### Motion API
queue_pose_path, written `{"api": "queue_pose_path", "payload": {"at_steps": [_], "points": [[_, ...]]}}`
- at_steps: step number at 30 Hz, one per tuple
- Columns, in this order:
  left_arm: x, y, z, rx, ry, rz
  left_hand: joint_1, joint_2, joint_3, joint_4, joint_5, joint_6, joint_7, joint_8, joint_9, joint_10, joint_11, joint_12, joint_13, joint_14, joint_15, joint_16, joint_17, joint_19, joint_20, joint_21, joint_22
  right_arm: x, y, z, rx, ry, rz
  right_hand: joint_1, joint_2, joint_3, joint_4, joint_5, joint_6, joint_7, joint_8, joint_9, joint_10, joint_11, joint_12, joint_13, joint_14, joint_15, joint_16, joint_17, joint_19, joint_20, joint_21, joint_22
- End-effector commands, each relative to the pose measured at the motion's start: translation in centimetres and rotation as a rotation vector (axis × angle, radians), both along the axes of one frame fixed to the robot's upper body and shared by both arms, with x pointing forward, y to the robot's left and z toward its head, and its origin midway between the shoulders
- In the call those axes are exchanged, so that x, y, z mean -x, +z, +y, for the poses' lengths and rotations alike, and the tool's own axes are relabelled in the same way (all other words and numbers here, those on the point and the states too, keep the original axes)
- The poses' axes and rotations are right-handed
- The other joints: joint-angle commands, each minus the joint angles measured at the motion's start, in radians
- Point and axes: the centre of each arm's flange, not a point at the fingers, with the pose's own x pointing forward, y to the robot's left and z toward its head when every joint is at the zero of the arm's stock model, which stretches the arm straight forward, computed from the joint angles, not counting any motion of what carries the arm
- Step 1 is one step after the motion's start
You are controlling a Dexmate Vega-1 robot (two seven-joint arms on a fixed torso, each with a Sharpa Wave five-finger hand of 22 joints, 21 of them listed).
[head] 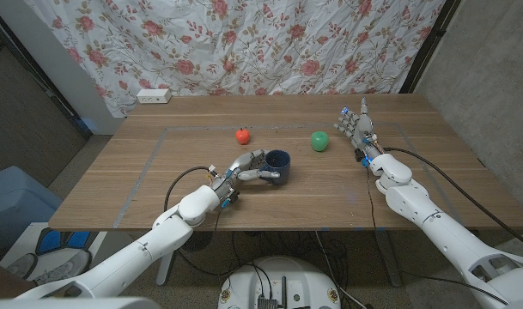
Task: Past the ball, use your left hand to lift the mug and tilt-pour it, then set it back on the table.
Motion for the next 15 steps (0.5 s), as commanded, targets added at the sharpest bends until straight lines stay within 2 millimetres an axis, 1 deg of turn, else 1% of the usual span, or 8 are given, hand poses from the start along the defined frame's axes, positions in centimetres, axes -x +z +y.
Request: {"api": "queue_pose_path", "payload": {"at_steps": [1, 4, 9, 12, 15], "points": [[-0.2, 0.43, 0.35, -0.004, -0.005, 0.001, -0.072, 0.174, 0.004, 0.013, 0.006, 0.005, -0.038, -0.032, 0.007, -0.03, 0.015, -0.005, -0.017, -0.026, -0.016, -0.004, 0.0, -0.015, 0.002, 0.002, 0.0, 0.0, 0.01, 0.0, 0.0, 0.0, 0.0, -0.008, 0.049, -0.003, 0.005, 0.008, 0.007, -0.001, 0.005, 0.005, 0.002, -0.003, 0.005, 0.004, 0.009, -0.007, 0.005, 0.004, 0.003, 0.0, 0.005, 0.002], [-0.17, 0.62, 0.42, -0.01, -0.011, -0.003, -0.077, 0.169, -0.001, 0.014, 0.007, -0.03, -0.029, -0.067, 0.006, -0.051, 0.018, -0.006, -0.031, -0.049, -0.005, -0.005, -0.001, -0.026, 0.005, 0.0, 0.0, 0.0, 0.01, -0.01, 0.0, 0.0, 0.0, -0.008, 0.049, -0.003, 0.005, 0.008, 0.006, -0.002, 0.005, 0.005, 0.002, -0.003, 0.006, 0.004, 0.009, -0.007, 0.005, 0.004, 0.003, -0.001, 0.005, 0.002], [-0.17, 0.8, 0.58, -0.006, -0.016, -0.004, -0.082, 0.161, -0.007, 0.014, 0.007, -0.047, -0.017, -0.095, 0.005, -0.075, 0.024, -0.007, -0.046, -0.073, 0.004, -0.007, -0.003, -0.036, 0.006, -0.001, -0.001, -0.01, 0.01, -0.01, 0.0, 0.0, 0.0, -0.008, 0.049, -0.003, 0.005, 0.008, 0.007, -0.002, 0.005, 0.005, 0.004, -0.004, 0.006, 0.004, 0.009, -0.005, 0.005, 0.004, 0.003, -0.001, 0.005, 0.002], [-0.21, 0.82, 0.66, -0.008, -0.019, -0.002, -0.086, 0.155, -0.012, 0.014, 0.007, -0.07, -0.003, -0.126, 0.003, -0.093, 0.029, -0.007, -0.061, -0.084, 0.008, -0.005, -0.004, -0.038, 0.005, 0.0, -0.002, 0.0, 0.01, -0.02, 0.0, 0.0, 0.0, -0.008, 0.048, -0.003, 0.005, 0.008, 0.007, -0.001, 0.005, 0.005, 0.004, -0.003, 0.006, 0.004, 0.009, -0.005, 0.005, 0.004, 0.003, -0.001, 0.005, 0.002], [-0.26, 0.8, 0.71, -0.012, -0.023, -0.001, -0.087, 0.153, -0.013, 0.014, 0.008, -0.088, -0.002, -0.145, 0.002, -0.099, 0.028, -0.005, -0.069, -0.088, 0.008, -0.005, -0.004, -0.042, 0.005, 0.0, -0.002, 0.0, 0.02, -0.02, 0.0, 0.0, 0.0, -0.008, 0.048, -0.003, 0.005, 0.008, 0.007, -0.001, 0.005, 0.005, 0.004, -0.003, 0.006, 0.004, 0.009, -0.007, 0.005, 0.004, 0.004, -0.001, 0.005, 0.002]]}}
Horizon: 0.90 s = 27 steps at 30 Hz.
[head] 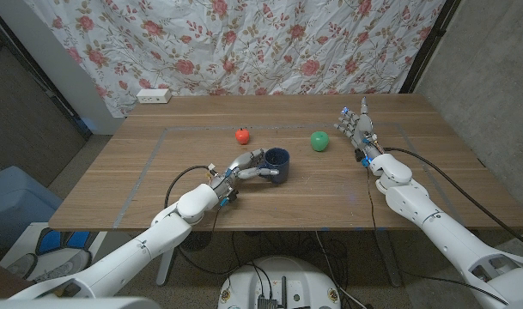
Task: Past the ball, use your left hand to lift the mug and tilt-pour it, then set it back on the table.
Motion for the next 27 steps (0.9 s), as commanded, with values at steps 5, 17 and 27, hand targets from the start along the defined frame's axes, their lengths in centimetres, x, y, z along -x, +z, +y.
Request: {"api": "queue_pose_path", "payload": {"at_steps": [5, 17, 27], "points": [[-0.17, 0.37, 0.34, -0.002, -0.013, -0.004, 0.004, 0.056, -0.005, 0.002, 0.008, -0.03, 0.001, -0.038, 0.001, -0.022, 0.002, -0.003, -0.018, -0.019, -0.002, -0.002, 0.0, -0.011, -0.002, -0.001, 0.002, 0.01, 0.02, -0.01, 0.0, 0.0, 0.0, -0.008, 0.048, -0.003, 0.005, 0.008, 0.007, -0.002, 0.005, 0.005, 0.001, -0.003, 0.005, 0.004, 0.008, -0.007, 0.005, 0.004, 0.003, -0.001, 0.005, 0.002], [-0.36, 0.93, 0.21, -0.002, -0.024, -0.026, 0.002, 0.048, -0.008, 0.001, 0.009, -0.037, -0.003, -0.059, 0.001, -0.027, -0.002, 0.001, -0.031, -0.027, -0.007, -0.002, -0.001, -0.019, -0.001, -0.003, 0.001, 0.02, 0.01, 0.01, 0.0, 0.0, 0.0, -0.008, 0.048, -0.003, 0.005, 0.008, 0.007, 0.0, 0.005, 0.005, 0.002, -0.003, 0.006, 0.004, 0.009, -0.007, 0.005, 0.004, 0.003, -0.001, 0.005, 0.002], [-0.31, 1.02, 0.58, -0.021, -0.024, -0.034, 0.002, 0.03, -0.013, -0.001, 0.011, -0.06, -0.001, -0.092, 0.0, -0.043, 0.001, 0.0, -0.049, -0.044, -0.007, -0.003, -0.002, -0.033, -0.002, -0.006, 0.0, -0.01, -0.01, 0.01, 0.0, 0.0, 0.0, -0.008, 0.049, -0.003, 0.005, 0.008, 0.007, -0.001, 0.005, 0.005, 0.001, -0.002, 0.005, 0.004, 0.009, -0.007, 0.005, 0.004, 0.003, -0.001, 0.005, 0.002]]}}
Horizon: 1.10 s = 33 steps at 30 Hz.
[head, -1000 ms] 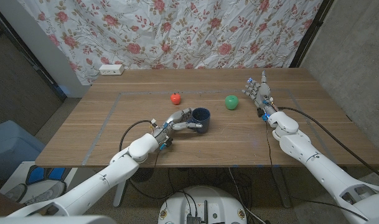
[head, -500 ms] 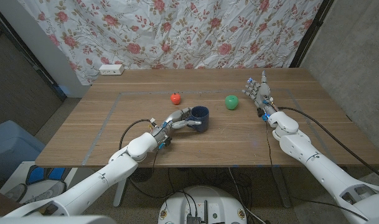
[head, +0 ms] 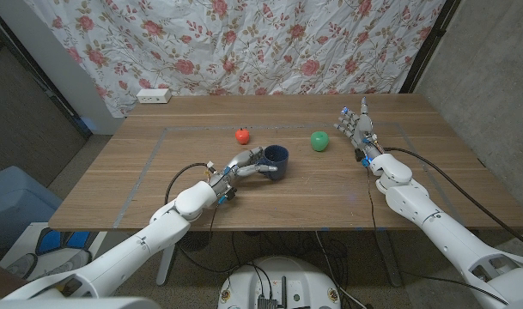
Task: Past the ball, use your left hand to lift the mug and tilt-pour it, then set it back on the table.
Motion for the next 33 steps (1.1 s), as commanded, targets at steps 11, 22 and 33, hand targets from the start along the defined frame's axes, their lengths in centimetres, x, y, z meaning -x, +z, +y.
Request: {"api": "queue_pose_path", "payload": {"at_steps": [11, 22, 33], "points": [[0.1, -0.1, 0.8, -0.033, 0.0, -0.013, 0.015, -0.03, -0.008, -0.006, 0.007, -0.03, 0.001, -0.041, 0.001, -0.023, 0.0, 0.0, -0.022, -0.029, 0.002, -0.004, 0.003, -0.019, 0.001, -0.008, -0.002, 0.0, 0.0, 0.0, -0.001, -0.002, 0.001, -0.008, 0.048, -0.003, 0.005, 0.008, 0.008, -0.001, 0.005, 0.005, 0.002, -0.002, 0.006, 0.004, 0.009, -0.007, 0.005, 0.004, 0.003, -0.001, 0.005, 0.002], [0.2, -0.3, 1.7, -0.03, 0.013, -0.004, 0.025, -0.043, -0.008, -0.002, 0.005, -0.073, 0.01, -0.09, 0.001, -0.06, 0.018, -0.005, -0.047, -0.077, 0.018, -0.008, 0.003, -0.045, 0.002, -0.011, -0.003, 0.0, 0.0, 0.0, -0.001, -0.002, 0.001, -0.008, 0.048, -0.003, 0.005, 0.008, 0.007, -0.001, 0.005, 0.005, 0.002, -0.002, 0.006, 0.004, 0.008, -0.007, 0.004, 0.004, 0.003, 0.0, 0.005, 0.002], [0.0, -0.2, 2.1, -0.024, 0.008, 0.004, 0.019, -0.051, -0.012, 0.005, 0.0, -0.132, 0.003, -0.15, 0.004, -0.125, 0.0, -0.01, -0.073, -0.136, 0.03, -0.008, 0.003, -0.095, 0.0, -0.016, -0.004, 0.0, 0.0, 0.0, 0.001, 0.001, 0.001, -0.008, 0.048, -0.003, 0.005, 0.008, 0.008, -0.001, 0.005, 0.005, 0.004, -0.004, 0.006, 0.004, 0.008, -0.007, 0.004, 0.004, 0.003, -0.001, 0.005, 0.002]]}}
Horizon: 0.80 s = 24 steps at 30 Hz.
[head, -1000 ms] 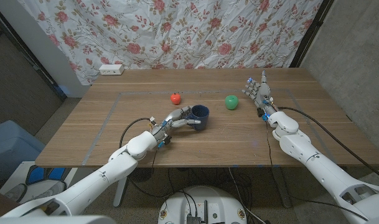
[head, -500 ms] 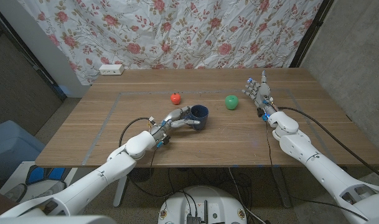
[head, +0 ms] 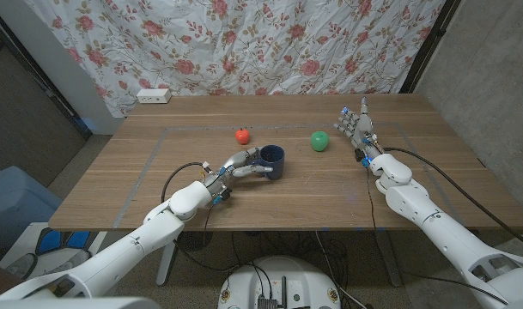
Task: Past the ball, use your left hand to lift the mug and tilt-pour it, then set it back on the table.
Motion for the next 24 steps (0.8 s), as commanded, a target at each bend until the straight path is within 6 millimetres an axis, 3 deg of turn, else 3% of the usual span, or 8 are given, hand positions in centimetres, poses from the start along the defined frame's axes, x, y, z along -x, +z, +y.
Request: {"api": "queue_pose_path", "payload": {"at_steps": [1, 24], "points": [[-0.1, -0.1, 0.5, 0.002, -0.004, 0.013, -0.003, -0.013, -0.005, 0.006, -0.008, -0.022, 0.004, -0.025, 0.003, -0.031, -0.013, -0.003, -0.008, -0.036, 0.008, -0.007, 0.002, -0.037, -0.008, -0.007, 0.001, 0.0, 0.0, 0.0, 0.002, 0.003, 0.001, -0.008, 0.048, -0.003, 0.005, 0.008, 0.007, -0.002, 0.005, 0.005, 0.001, -0.003, 0.005, 0.004, 0.008, -0.007, 0.004, 0.004, 0.003, -0.001, 0.005, 0.002], [-0.5, 1.0, 1.3, 0.001, -0.047, 0.039, -0.095, -0.038, -0.035, 0.026, -0.02, -0.13, 0.049, -0.105, 0.004, -0.189, 0.048, -0.008, -0.031, -0.211, 0.058, -0.007, 0.002, -0.211, -0.019, -0.011, -0.001, 0.0, 0.0, 0.0, 0.002, 0.003, 0.001, -0.008, 0.049, -0.003, 0.005, 0.008, 0.008, -0.001, 0.005, 0.005, 0.004, -0.004, 0.006, 0.004, 0.008, -0.008, 0.005, 0.004, 0.003, -0.001, 0.005, 0.002]]}}
